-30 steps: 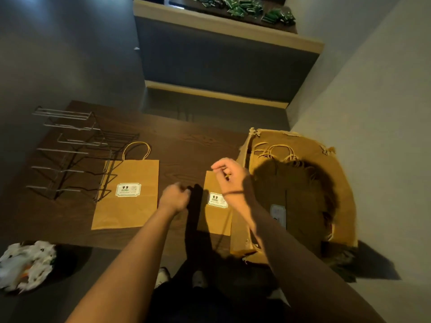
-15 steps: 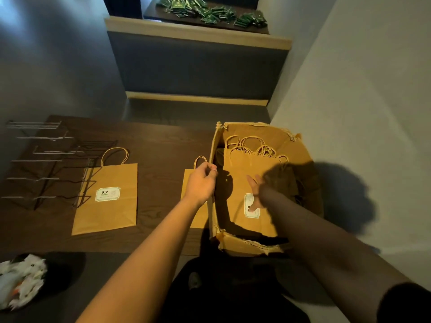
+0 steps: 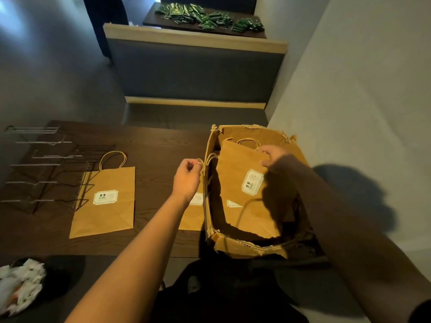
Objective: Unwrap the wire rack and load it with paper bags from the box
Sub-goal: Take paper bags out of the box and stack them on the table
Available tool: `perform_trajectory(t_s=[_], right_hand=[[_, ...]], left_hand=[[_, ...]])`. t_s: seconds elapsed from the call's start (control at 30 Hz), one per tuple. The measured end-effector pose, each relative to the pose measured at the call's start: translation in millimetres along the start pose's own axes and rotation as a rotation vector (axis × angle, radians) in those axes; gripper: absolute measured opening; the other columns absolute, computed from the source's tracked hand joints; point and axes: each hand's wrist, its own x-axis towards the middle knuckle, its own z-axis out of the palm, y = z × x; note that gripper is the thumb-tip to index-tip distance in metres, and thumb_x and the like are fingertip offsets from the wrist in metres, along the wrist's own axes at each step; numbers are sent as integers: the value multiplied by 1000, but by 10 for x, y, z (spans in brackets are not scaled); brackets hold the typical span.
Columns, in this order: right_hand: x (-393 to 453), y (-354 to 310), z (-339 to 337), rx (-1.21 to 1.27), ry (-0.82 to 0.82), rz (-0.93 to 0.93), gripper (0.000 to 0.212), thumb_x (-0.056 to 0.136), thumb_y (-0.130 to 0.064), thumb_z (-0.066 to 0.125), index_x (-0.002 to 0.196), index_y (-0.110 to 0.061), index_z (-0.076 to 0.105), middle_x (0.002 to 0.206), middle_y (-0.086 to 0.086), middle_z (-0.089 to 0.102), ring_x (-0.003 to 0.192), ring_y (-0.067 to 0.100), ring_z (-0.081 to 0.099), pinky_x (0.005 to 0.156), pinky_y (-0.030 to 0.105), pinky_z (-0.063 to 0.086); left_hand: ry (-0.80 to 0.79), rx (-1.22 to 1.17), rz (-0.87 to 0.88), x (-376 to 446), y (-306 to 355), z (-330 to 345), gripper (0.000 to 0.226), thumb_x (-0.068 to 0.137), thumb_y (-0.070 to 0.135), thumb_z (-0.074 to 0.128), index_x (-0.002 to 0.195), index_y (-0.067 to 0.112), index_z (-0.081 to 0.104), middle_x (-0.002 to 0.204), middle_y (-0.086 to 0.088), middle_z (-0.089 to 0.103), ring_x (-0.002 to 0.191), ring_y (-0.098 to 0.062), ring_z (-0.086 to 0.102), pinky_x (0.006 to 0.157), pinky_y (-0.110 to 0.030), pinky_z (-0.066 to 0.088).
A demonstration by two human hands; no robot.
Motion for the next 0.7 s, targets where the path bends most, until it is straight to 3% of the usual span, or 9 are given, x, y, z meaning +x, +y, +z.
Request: perform_trajectory(t_s=[0.1,0.2,0.27,0.3,0.4,0.5,0.57,0.63,0.7], right_hand=[[-142,27,-511,339,98,-33,43,97,-25,66,138,-21,55,130,1,60,117,23,59,102,42,47],[-233,-41,-743,796,140,-113,29,99,-18,64,127,-21,61,123,3,70,112,22,68,100,44,53],[-247,-153,-716,999,109,-129,27,100,-20,63,126,-24,61,124,4,71,112,22,70,97,45,56],[-237,-213,-656,1030,98,-131,27,100,-23,63,127,-27,60,124,3,71,111,22,71,96,46,57],[-221,-402,-399,980,119,-78,20,100,-30,63,120,-30,63,119,-1,73,108,22,71,97,51,56],[-198,-465,-61,1040,69,-69,20,103,-17,56,123,-19,61,118,7,72,107,27,71,99,53,54],[-180,-457,195,1121,-54,-80,29,106,-16,51,133,-11,56,128,15,67,116,33,66,101,53,53],[-150,-426,420,1196,-94,77,34,107,-23,46,139,-12,52,138,14,60,125,33,59,107,51,47],[-90,-353,622,1124,-49,301,38,107,-30,42,139,-13,52,135,9,60,118,30,59,104,48,47]], left_hand=[[-14,-89,7,-6,77,-23,39,97,45,61,128,21,56,121,-4,64,112,-22,64,100,-45,54],[-107,-171,-8,-43,190,17,69,90,58,68,145,19,48,133,-4,61,121,-18,61,106,-41,51],[-205,-219,-34,-89,288,64,70,86,68,66,138,22,55,127,1,65,120,-15,61,106,-38,50],[-273,-270,-37,-139,367,75,58,89,69,61,126,24,63,117,4,69,114,-14,64,101,-35,51],[-425,-439,-62,-180,470,15,33,96,57,52,102,33,74,96,4,73,93,-17,67,84,-34,47],[-432,-505,-56,-165,490,-143,35,93,38,65,125,24,63,119,-7,74,109,-28,70,96,-43,53],[-408,-447,-85,-128,468,-242,36,95,19,66,130,18,59,123,-8,74,113,-27,71,94,-42,58],[-355,-353,-104,-52,391,-339,30,99,4,61,127,16,62,119,-9,75,111,-29,72,92,-44,59],[-310,-309,-136,39,294,-439,32,98,-2,56,126,13,64,120,-14,74,110,-34,71,95,-51,57]])
